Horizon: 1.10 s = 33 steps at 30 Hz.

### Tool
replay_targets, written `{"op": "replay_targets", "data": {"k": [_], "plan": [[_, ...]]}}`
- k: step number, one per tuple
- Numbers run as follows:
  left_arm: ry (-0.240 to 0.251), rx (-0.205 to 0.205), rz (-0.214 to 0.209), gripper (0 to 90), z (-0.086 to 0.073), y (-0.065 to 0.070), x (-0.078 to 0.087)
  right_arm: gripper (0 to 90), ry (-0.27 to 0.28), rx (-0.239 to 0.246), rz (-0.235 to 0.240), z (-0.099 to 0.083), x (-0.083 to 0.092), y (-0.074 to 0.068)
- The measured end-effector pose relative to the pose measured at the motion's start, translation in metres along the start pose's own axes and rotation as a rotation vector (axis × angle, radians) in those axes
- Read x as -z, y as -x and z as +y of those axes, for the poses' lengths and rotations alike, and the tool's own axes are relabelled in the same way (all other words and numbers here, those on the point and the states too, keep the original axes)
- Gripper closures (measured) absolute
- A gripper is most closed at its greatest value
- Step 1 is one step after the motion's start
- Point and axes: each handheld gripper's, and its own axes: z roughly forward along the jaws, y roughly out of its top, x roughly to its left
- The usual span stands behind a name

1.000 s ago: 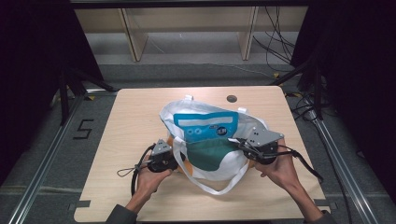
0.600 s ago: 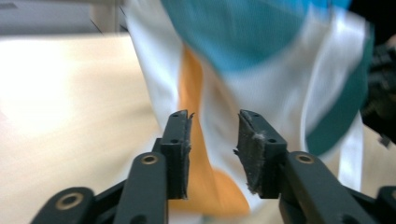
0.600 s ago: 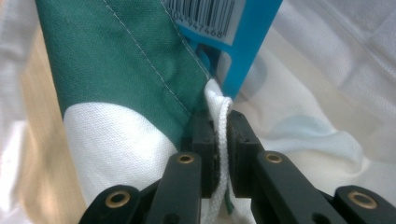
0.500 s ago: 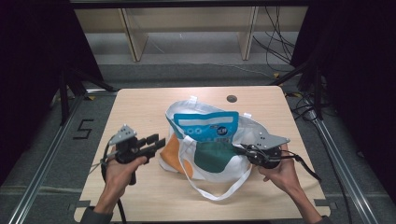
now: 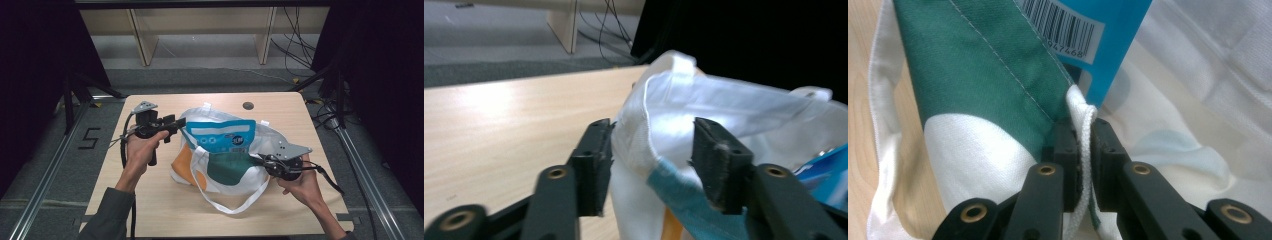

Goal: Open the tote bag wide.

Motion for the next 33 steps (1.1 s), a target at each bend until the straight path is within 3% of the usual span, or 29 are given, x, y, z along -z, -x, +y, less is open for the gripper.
{"op": "replay_targets", "data": {"k": [3, 8, 10, 11, 13, 14, 16, 17, 20, 22, 24, 25, 28, 29, 32, 33], "plan": [[-0.053, -0.021, -0.017, 65.1, -0.018, -0.004, -0.006, 84.2, 0.003, -0.02, -0.003, 0.0, 0.001, -0.001], [-0.079, -0.012, -0.027, 78.5, -0.057, -0.017, -0.011, 84.2, -0.011, -0.001, 0.004, -0.002, -0.001, 0.0], [-0.118, -0.028, -0.022, 79.0, -0.074, -0.019, -0.017, 84.3, -0.018, -0.006, 0.012, -0.003, -0.003, -0.004], [-0.128, -0.02, -0.031, 79.0, -0.085, -0.021, -0.022, 84.3, -0.024, 0.015, 0.019, -0.004, -0.005, -0.004], [-0.147, -0.014, -0.026, 79.1, -0.096, -0.023, -0.028, 84.3, -0.054, 0.0, 0.02, -0.009, -0.01, -0.007], [-0.157, -0.044, -0.02, 79.1, -0.101, -0.025, -0.032, 84.3, -0.066, -0.02, 0.031, -0.013, -0.014, -0.01], [-0.202, -0.078, -0.005, 79.1, -0.11, -0.027, -0.039, 84.3, -0.105, -0.001, 0.06, -0.02, -0.023, -0.012], [-0.23, -0.069, 0.0, 79.0, -0.115, -0.026, -0.042, 84.3, -0.128, -0.006, 0.056, -0.024, -0.028, -0.015], [-0.306, -0.124, 0.021, 79.0, -0.129, -0.029, -0.051, 84.5, -0.223, 0.022, 0.051, -0.04, -0.047, -0.024], [-0.298, -0.106, 0.038, 78.9, -0.135, -0.028, -0.056, 84.9, -0.277, 0.027, 0.061, -0.052, -0.058, -0.028], [-0.318, -0.146, 0.037, 78.9, -0.133, -0.027, -0.055, 85.0, -0.288, 0.021, 0.062, -0.054, -0.061, -0.028], [-0.315, -0.146, 0.047, 78.8, -0.133, -0.026, -0.055, 84.9, -0.292, 0.015, 0.068, -0.054, -0.06, -0.028], [-0.315, -0.105, 0.052, 77.9, -0.13, -0.026, -0.052, 83.5, -0.277, -0.01, 0.071, -0.049, -0.053, -0.025], [-0.311, -0.112, 0.056, 76.4, -0.127, -0.025, -0.048, 81.9, -0.241, -0.012, 0.057, -0.045, -0.048, -0.021], [-0.287, -0.106, 0.056, 65.0, -0.117, -0.027, -0.038, 76.7, -0.111, -0.049, 0.081, -0.026, -0.019, -0.008], [-0.252, -0.07, 0.048, 61.7, -0.113, -0.025, -0.033, 75.3, -0.075, -0.059, 0.078, -0.02, -0.008, -0.004]]}}
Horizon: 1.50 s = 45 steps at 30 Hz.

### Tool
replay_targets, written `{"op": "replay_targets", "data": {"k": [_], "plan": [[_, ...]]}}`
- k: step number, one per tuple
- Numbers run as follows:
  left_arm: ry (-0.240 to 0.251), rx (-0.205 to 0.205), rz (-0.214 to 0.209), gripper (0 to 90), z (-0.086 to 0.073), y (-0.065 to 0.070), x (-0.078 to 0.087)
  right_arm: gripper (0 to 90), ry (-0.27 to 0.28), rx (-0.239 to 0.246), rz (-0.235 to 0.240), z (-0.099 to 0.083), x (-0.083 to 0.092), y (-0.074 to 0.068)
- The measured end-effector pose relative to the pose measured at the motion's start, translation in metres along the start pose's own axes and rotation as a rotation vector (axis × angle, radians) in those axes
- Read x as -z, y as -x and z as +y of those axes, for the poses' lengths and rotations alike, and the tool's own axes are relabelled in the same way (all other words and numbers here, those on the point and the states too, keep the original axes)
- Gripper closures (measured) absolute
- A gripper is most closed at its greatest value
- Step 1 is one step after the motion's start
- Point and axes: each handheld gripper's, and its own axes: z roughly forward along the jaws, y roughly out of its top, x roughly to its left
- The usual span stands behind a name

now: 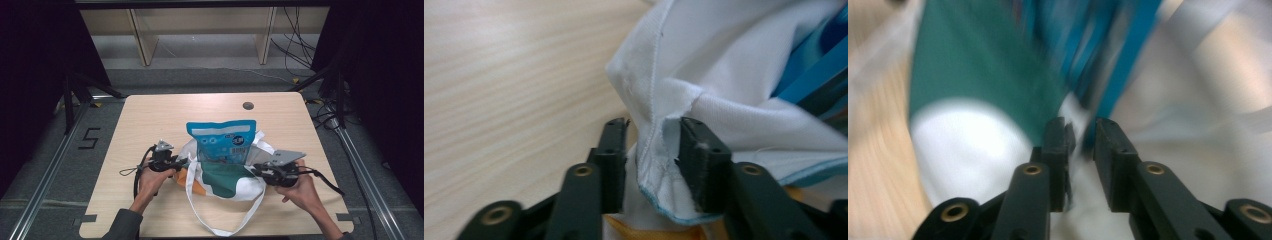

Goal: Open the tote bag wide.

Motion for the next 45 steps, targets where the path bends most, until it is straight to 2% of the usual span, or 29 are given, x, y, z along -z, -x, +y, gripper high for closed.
{"op": "replay_targets", "data": {"k": [1, 2, 4, 5, 8, 9, 10, 12, 13, 15, 19, 20, 21, 22, 23, 24, 25, 26, 28, 29, 30, 32, 34, 35, 36, 37, 38, 42, 45], "plan": [[0.024, 0.029, -0.021, 56.1, 0.002, 0.001, 0.004, 75.0, 0.058, -0.006, -0.013, 0.007, 0.012, 0.004], [0.046, 0.044, -0.044, 54.6, 0.005, 0.003, 0.01, 74.3, 0.086, -0.023, -0.017, 0.011, 0.019, 0.005], [0.078, 0.042, -0.057, 49.7, 0.013, 0.007, 0.022, 73.2, 0.117, -0.019, -0.05, 0.02, 0.034, 0.01], [0.087, 0.016, -0.059, 49.8, 0.017, 0.009, 0.03, 72.7, 0.135, -0.024, -0.07, 0.022, 0.036, 0.012], [0.119, -0.009, -0.093, 49.9, 0.026, 0.019, 0.049, 69.9, 0.122, -0.027, -0.102, 0.026, 0.037, 0.02], [0.116, -0.026, -0.097, 49.8, 0.027, 0.021, 0.054, 68.4, 0.081, -0.04, -0.106, 0.026, 0.037, 0.022], [0.128, -0.028, -0.102, 49.5, 0.028, 0.026, 0.059, 66.9, 0.079, -0.026, -0.115, 0.026, 0.033, 0.025], [0.132, -0.032, -0.146, 49.0, 0.027, 0.033, 0.064, 66.4, 0.052, -0.044, -0.13, 0.024, 0.026, 0.032], [0.135, -0.034, -0.179, 48.3, 0.027, 0.037, 0.065, 66.2, 0.034, -0.049, -0.119, 0.024, 0.023, 0.034], [0.134, -0.041, -0.217, 46.8, 0.025, 0.047, 0.063, 66.1, 0.015, -0.063, -0.12, 0.023, 0.018, 0.037], [0.108, -0.08, -0.277, 44.5, 0.023, 0.067, 0.053, 69.6, 0.0, -0.045, -0.111, 0.025, 0.009, 0.04], [0.103, -0.097, -0.271, 44.4, 0.023, 0.073, 0.049, 71.8, 0.004, -0.026, -0.102, 0.026, 0.006, 0.041], [0.096, -0.114, -0.273, 46.6, 0.022, 0.076, 0.047, 74.5, -0.001, -0.043, -0.105, 0.027, 0.005, 0.041], [0.088, -0.143, -0.275, 52.4, 0.019, 0.08, 0.043, 76.7, 0.005, -0.049, -0.105, 0.027, 0.003, 0.041], [0.075, -0.17, -0.259, 58.8, 0.016, 0.084, 0.04, 80.3, -0.003, -0.037, -0.109, 0.028, 0.002, 0.044], [0.055, -0.203, -0.24, 61.5, 0.013, 0.087, 0.036, 83.4, -0.002, -0.031, -0.114, 0.029, 0.001, 0.045], [0.042, -0.233, -0.243, 67.9, 0.01, 0.088, 0.031, 85.6, 0.013, -0.016, -0.129, 0.031, 0.0, 0.048], [0.037, -0.222, -0.244, 68.7, 0.007, 0.088, 0.026, 86.6, 0.002, -0.004, -0.133, 0.032, -0.002, 0.05], [0.047, -0.183, -0.259, 69.6, 0.007, 0.086, 0.02, 87.8, -0.005, -0.02, -0.14, 0.034, -0.005, 0.055], [0.056, -0.159, -0.25, 69.5, 0.009, 0.085, 0.021, 88.1, -0.007, -0.027, -0.147, 0.035, -0.007, 0.057], [0.083, -0.155, -0.23, 68.3, 0.011, 0.086, 0.024, 88.2, -0.011, -0.029, -0.152, 0.035, -0.009, 0.059], [0.127, -0.188, -0.207, 66.7, 0.017, 0.092, 0.038, 88.4, -0.016, -0.031, -0.154, 0.035, -0.012, 0.063], [0.154, -0.217, -0.185, 64.6, 0.024, 0.093, 0.047, 88.5, -0.019, -0.038, -0.136, 0.035, -0.012, 0.063], [0.155, -0.206, -0.174, 62.7, 0.027, 0.094, 0.05, 88.4, -0.019, -0.046, -0.14, 0.035, -0.01, 0.063], [0.16, -0.202, -0.176, 60.6, 0.03, 0.093, 0.051, 88.4, -0.006, -0.018, -0.15, 0.035, -0.01, 0.064], [0.16, -0.195, -0.166, 57.5, 0.033, 0.093, 0.049, 88.4, -0.004, -0.029, -0.144, 0.035, -0.009, 0.064], [0.149, -0.185, -0.166, 54.6, 0.034, 0.092, 0.047, 88.4, -0.01, -0.053, -0.143, 0.035, -0.008, 0.062], [0.13, -0.142, -0.181, 44.2, 0.037, 0.091, 0.032, 88.4, -0.017, -0.031, -0.135, 0.035, -0.009, 0.061], [0.113, -0.144, -0.189, 42.5, 0.038, 0.093, 0.023, 88.4, -0.029, -0.056, -0.122, 0.035, -0.009, 0.061]]}}
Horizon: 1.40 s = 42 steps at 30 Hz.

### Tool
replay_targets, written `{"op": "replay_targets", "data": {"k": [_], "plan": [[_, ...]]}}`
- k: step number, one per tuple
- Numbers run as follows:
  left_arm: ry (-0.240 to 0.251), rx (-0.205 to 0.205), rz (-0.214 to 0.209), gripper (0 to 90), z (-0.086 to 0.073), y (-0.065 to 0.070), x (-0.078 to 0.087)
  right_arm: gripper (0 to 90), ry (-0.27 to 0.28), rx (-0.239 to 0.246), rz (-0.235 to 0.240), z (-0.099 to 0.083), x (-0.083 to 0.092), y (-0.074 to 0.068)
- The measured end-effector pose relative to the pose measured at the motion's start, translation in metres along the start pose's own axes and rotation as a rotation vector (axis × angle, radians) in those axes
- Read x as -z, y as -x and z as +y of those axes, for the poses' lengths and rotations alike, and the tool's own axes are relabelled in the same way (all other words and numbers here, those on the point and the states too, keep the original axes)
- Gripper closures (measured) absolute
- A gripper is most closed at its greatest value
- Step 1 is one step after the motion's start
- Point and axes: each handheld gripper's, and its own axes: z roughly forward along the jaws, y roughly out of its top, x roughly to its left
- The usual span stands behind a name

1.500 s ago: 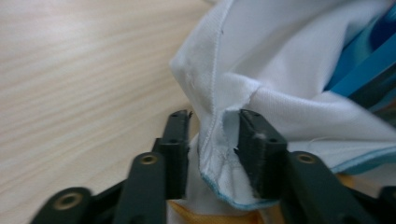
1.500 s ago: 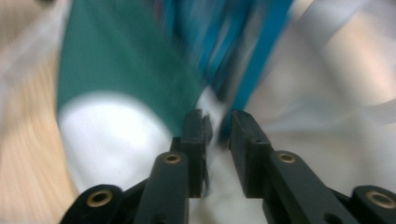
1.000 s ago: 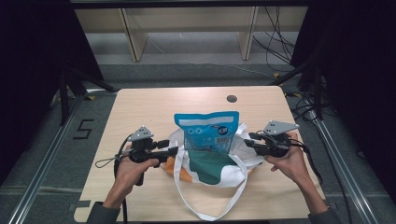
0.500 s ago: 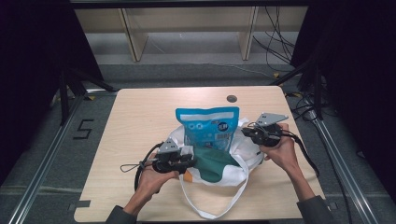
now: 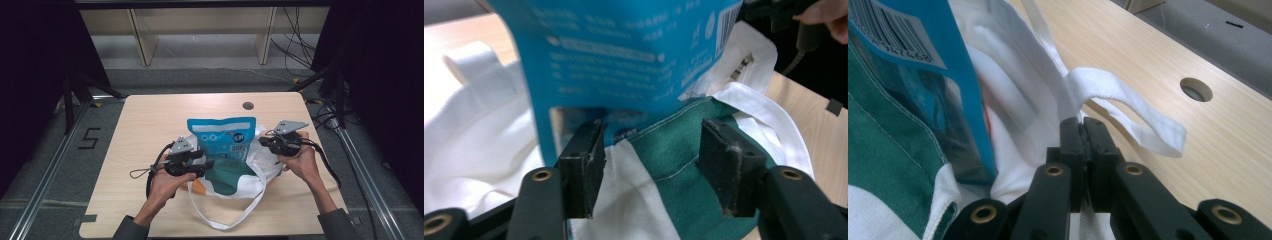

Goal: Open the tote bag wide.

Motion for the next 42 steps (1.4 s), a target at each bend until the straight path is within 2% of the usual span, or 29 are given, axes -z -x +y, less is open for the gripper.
{"op": "replay_targets", "data": {"k": [4, 6, 8, 9, 10, 14, 17, 18, 19, 21, 22, 23, 25, 27, 28, 31, 32, 34, 35, 36, 37, 38, 39, 40, 41, 42], "plan": [[-0.031, 0.027, 0.029, 44.5, -0.006, 0.004, -0.008, 88.4, 0.012, 0.009, -0.002, -0.001, -0.001, 0.001], [-0.053, -0.01, 0.05, 50.7, -0.012, 0.006, -0.01, 88.4, 0.001, 0.0, 0.008, -0.001, -0.001, 0.0], [-0.084, -0.022, 0.035, 60.6, -0.022, 0.007, -0.014, 88.4, 0.005, 0.005, 0.001, -0.001, -0.001, 0.0], [-0.1, -0.029, 0.034, 63.4, -0.027, 0.008, -0.016, 88.6, 0.006, 0.024, 0.002, -0.001, -0.001, 0.002], [-0.123, -0.022, 0.033, 67.4, -0.032, 0.008, -0.019, 88.8, 0.016, 0.023, -0.005, -0.001, -0.001, 0.002], [-0.185, -0.061, 0.029, 74.8, -0.048, 0.006, -0.029, 89.1, 0.017, 0.003, -0.037, 0.0, -0.002, 0.004], [-0.224, -0.136, 0.053, 77.2, -0.059, 0.011, -0.034, 89.3, 0.025, 0.009, -0.082, 0.001, -0.006, 0.011], [-0.224, -0.135, 0.059, 77.4, -0.061, 0.012, -0.034, 89.4, 0.007, -0.004, -0.108, 0.0, -0.012, 0.016], [-0.219, -0.132, 0.058, 77.4, -0.063, 0.012, -0.034, 89.4, -0.007, 0.001, -0.121, -0.001, -0.016, 0.021], [-0.229, -0.148, 0.058, 77.6, -0.064, 0.012, -0.033, 89.4, -0.049, -0.024, -0.137, -0.01, -0.034, 0.031], [-0.227, -0.147, 0.058, 77.6, -0.065, 0.011, -0.033, 89.3, -0.1, -0.056, -0.131, -0.018, -0.047, 0.034], [-0.219, -0.136, 0.059, 77.7, -0.066, 0.012, -0.033, 89.3, -0.122, -0.059, -0.126, -0.024, -0.056, 0.036], [-0.215, -0.14, 0.067, 77.7, -0.066, 0.013, -0.033, 89.3, -0.188, -0.064, -0.109, -0.04, -0.078, 0.037], [-0.215, -0.138, 0.065, 77.6, -0.066, 0.013, -0.033, 89.4, -0.206, -0.092, -0.1, -0.049, -0.088, 0.033], [-0.213, -0.13, 0.06, 77.5, -0.065, 0.012, -0.032, 89.4, -0.222, -0.096, -0.094, -0.046, -0.086, 0.034], [-0.194, -0.107, 0.026, 74.6, -0.061, 0.009, -0.026, 88.9, -0.213, -0.098, -0.095, -0.045, -0.082, 0.034], [-0.183, -0.098, 0.017, 71.0, -0.057, 0.007, -0.021, 88.1, -0.175, -0.099, -0.109, -0.045, -0.08, 0.035], [-0.14, -0.053, -0.026, 62.9, -0.046, 0.003, -0.007, 84.5, -0.119, -0.129, -0.092, -0.039, -0.067, 0.039], [-0.091, -0.006, -0.048, 59.0, -0.04, 0.002, 0.003, 82.9, -0.119, -0.153, -0.07, -0.033, -0.054, 0.041], [-0.068, 0.005, -0.055, 58.0, -0.035, 0.001, 0.01, 81.5, -0.078, -0.156, -0.05, -0.028, -0.041, 0.042], [-0.046, -0.001, -0.055, 56.3, -0.029, -0.002, 0.019, 80.1, -0.034, -0.149, -0.05, -0.025, -0.034, 0.043], [-0.014, -0.001, -0.028, 54.9, -0.022, -0.004, 0.027, 78.2, 0.005, -0.155, -0.052, -0.021, -0.023, 0.042], [0.011, 0.004, -0.021, 52.4, -0.013, -0.011, 0.036, 76.1, 0.024, -0.175, -0.048, -0.018, -0.011, 0.039], [0.033, 0.02, -0.015, 51.9, -0.008, -0.016, 0.041, 72.0, 0.044, -0.167, -0.036, -0.014, 0.001, 0.037], [0.057, 0.026, 0.022, 52.3, -0.002, -0.021, 0.045, 70.5, 0.055, -0.167, -0.029, -0.012, 0.008, 0.034], [0.056, 0.008, 0.081, 52.5, 0.003, -0.026, 0.047, 68.9, 0.059, -0.179, -0.031, -0.011, 0.017, 0.027]]}}
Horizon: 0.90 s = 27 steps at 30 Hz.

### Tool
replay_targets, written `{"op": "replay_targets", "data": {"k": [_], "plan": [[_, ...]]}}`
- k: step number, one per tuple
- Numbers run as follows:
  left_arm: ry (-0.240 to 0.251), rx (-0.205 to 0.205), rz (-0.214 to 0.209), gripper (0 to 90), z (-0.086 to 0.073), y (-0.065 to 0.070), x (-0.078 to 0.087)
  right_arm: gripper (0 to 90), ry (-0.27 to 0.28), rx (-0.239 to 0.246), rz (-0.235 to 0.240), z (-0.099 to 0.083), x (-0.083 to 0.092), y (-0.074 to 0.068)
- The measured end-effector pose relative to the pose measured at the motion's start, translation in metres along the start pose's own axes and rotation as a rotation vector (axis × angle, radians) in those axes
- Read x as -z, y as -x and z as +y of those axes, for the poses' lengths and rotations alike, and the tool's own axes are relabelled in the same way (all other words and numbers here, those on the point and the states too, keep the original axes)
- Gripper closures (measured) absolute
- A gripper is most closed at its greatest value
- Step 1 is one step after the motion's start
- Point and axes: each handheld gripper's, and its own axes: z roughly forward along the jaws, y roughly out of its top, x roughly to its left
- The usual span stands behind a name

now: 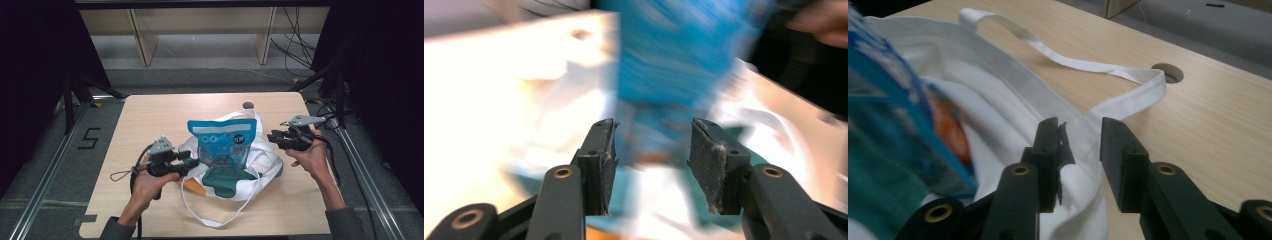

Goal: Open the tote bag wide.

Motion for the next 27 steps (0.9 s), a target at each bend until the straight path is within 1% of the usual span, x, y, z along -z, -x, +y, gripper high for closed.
{"op": "replay_targets", "data": {"k": [1, 2, 3, 4, 5, 6, 7, 8, 9, 10, 11, 12, 13, 14, 15, 16, 17, 18, 20, 21, 22, 23, 24, 25, 26, 27], "plan": [[-0.015, -0.034, 0.081, 52.7, 0.005, -0.008, -0.003, 66.4, -0.005, 0.01, -0.003, -0.001, 0.007, -0.006], [-0.02, -0.032, 0.131, 52.7, 0.006, -0.015, -0.009, 62.8, -0.029, 0.026, -0.017, -0.004, 0.012, -0.012], [-0.02, -0.011, 0.144, 52.7, 0.006, -0.02, -0.013, 61.1, -0.043, 0.037, -0.025, -0.007, 0.015, -0.016], [-0.043, -0.014, 0.144, 53.8, 0.005, -0.028, -0.019, 60.0, -0.05, 0.032, -0.03, -0.01, 0.017, -0.018], [-0.046, 0.008, 0.152, 54.5, 0.003, -0.032, -0.026, 60.1, -0.066, 0.019, -0.037, -0.014, 0.019, -0.023], [-0.053, 0.008, 0.164, 55.0, 0.001, -0.037, -0.034, 60.1, -0.068, 0.025, -0.051, -0.018, 0.019, -0.025], [-0.079, 0.006, 0.169, 55.9, -0.002, -0.042, -0.039, 60.3, -0.098, 0.012, -0.058, -0.021, 0.019, -0.026], [-0.089, 0.033, 0.159, 56.9, -0.006, -0.046, -0.046, 61.4, -0.122, 0.017, -0.065, -0.024, 0.016, -0.026], [-0.112, 0.031, 0.142, 61.6, -0.012, -0.05, -0.052, 66.3, -0.119, 0.032, -0.075, -0.028, 0.011, -0.025], [-0.129, 0.016, 0.155, 67.3, -0.016, -0.052, -0.056, 75.8, -0.151, 0.029, -0.055, -0.034, 0.006, -0.025], [-0.169, -0.021, 0.179, 70.2, -0.021, -0.053, -0.06, 79.4, -0.153, 0.035, -0.048, -0.038, 0.003, -0.025], [-0.192, -0.024, 0.19, 74.7, -0.028, -0.055, -0.066, 84.6, -0.157, 0.076, -0.058, -0.042, -0.002, -0.024], [-0.211, -0.014, 0.185, 77.1, -0.036, -0.059, -0.069, 86.1, -0.194, 0.086, -0.069, -0.045, -0.005, -0.024], [-0.234, -0.006, 0.183, 79.1, -0.044, -0.063, -0.072, 86.7, -0.205, 0.095, -0.082, -0.049, -0.008, -0.023], [-0.284, -0.016, 0.176, 79.8, -0.052, -0.067, -0.076, 87.0, -0.225, 0.1, -0.081, -0.053, -0.011, -0.022], [-0.301, 0.004, 0.164, 80.2, -0.06, -0.07, -0.08, 87.4, -0.233, 0.11, -0.076, -0.058, -0.015, -0.022], [-0.285, 0.048, 0.15, 80.2, -0.068, -0.072, -0.084, 87.5, -0.23, 0.121, -0.075, -0.063, -0.019, -0.023], [-0.277, 0.055, 0.154, 80.5, -0.068, -0.072, -0.083, 87.6, -0.259, 0.111, -0.061, -0.069, -0.022, -0.026], [-0.302, 0.019, 0.152, 80.3, -0.067, -0.072, -0.082, 87.5, -0.248, 0.133, -0.073, -0.075, -0.029, -0.029], [-0.295, 0.011, 0.16, 80.3, -0.067, -0.07, -0.083, 87.5, -0.258, 0.14, -0.07, -0.075, -0.03, -0.03], [-0.303, 0.006, 0.158, 80.2, -0.066, -0.071, -0.082, 87.4, -0.268, 0.151, -0.075, -0.075, -0.031, -0.031], [-0.296, 0.017, 0.175, 78.6, -0.064, -0.071, -0.08, 87.3, -0.267, 0.155, -0.076, -0.074, -0.031, -0.031], [-0.275, 0.041, 0.195, 71.8, -0.063, -0.07, -0.078, 86.8, -0.261, 0.133, -0.062, -0.073, -0.03, -0.03], [-0.265, 0.048, 0.203, 66.9, -0.059, -0.069, -0.072, 85.9, -0.246, 0.125, -0.06, -0.072, -0.028, -0.028], [-0.227, 0.042, 0.213, 64.8, -0.054, -0.066, -0.063, 83.0, -0.211, 0.12, -0.057, -0.069, -0.024, -0.027], [-0.196, 0.04, 0.22, 61.3, -0.049, -0.063, -0.055, 78.5, -0.184, 0.081, -0.066, -0.064, -0.014, -0.028]]}}
